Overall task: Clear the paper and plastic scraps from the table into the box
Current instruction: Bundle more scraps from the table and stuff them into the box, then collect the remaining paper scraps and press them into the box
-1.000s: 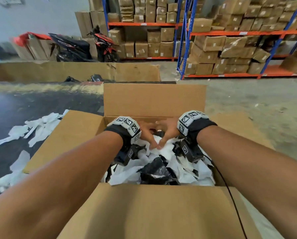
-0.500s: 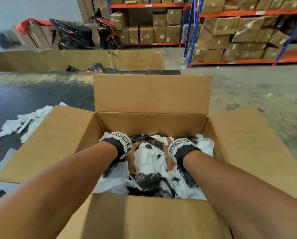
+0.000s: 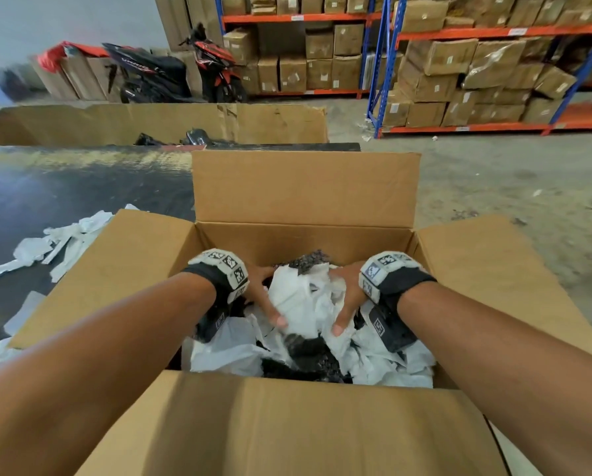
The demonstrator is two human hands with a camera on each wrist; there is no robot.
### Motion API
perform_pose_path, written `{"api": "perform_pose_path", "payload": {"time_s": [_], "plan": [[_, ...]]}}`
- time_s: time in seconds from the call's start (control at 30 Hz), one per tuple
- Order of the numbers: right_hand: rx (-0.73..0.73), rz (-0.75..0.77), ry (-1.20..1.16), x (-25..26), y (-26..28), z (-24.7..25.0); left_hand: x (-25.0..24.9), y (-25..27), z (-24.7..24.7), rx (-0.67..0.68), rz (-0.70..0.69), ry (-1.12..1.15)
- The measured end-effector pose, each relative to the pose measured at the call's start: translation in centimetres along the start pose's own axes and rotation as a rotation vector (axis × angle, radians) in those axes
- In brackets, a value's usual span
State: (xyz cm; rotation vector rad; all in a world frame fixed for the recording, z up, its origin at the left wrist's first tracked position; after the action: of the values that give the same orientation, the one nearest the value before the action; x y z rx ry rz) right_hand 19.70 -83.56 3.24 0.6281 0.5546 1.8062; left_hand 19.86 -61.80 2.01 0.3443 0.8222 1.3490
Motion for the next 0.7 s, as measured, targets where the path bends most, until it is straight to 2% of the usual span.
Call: {"api": "perform_pose_path", "payload": {"time_s": [0.07, 0.13, 0.3, 0.37, 0.57, 0.7], "plan": [[-0.078, 0.020, -0.034, 1.0, 2.3, 1.9, -1.1, 1.4, 1.6, -0.079, -0.041, -0.091], [-0.185, 0.036, -0.034, 1.3, 3.7, 4.0, -2.4, 3.1, 3.3, -0.216, -0.069, -0.160], [-0.525, 0.049, 0.035, 2.5, 6.6, 8.3, -6.0, 8.4, 6.4, -0.625, -0.337, -0.194], [-0.617, 0.058, 0.060, 2.8, 7.8, 9.4, -6.6, 10.3, 6.9, -0.741, -0.388, -0.199], [-0.828, 0.075, 0.077, 3.8, 12.6, 10.6, -7.8, 16.1, 7.2, -0.930, -0.499, -0.226], [-0.947, 0.119, 0.044, 6.1, 17.5, 10.5, -6.5, 21.0, 6.8, -1.031, -0.513, -0.195]]}}
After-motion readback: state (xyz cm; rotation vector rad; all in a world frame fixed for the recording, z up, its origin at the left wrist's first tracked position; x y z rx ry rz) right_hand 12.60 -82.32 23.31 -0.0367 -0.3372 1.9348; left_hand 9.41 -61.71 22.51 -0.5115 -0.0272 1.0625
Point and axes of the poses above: each hand's wrist, its own y-axis away from the middle knuckle, its own z-axis out of the back of the hand, x = y × z, the point moved 4 cm from there along -y, towards the middle knuckle, and after that the axes turned 7 degrees about -x, right-handed, at the moved point
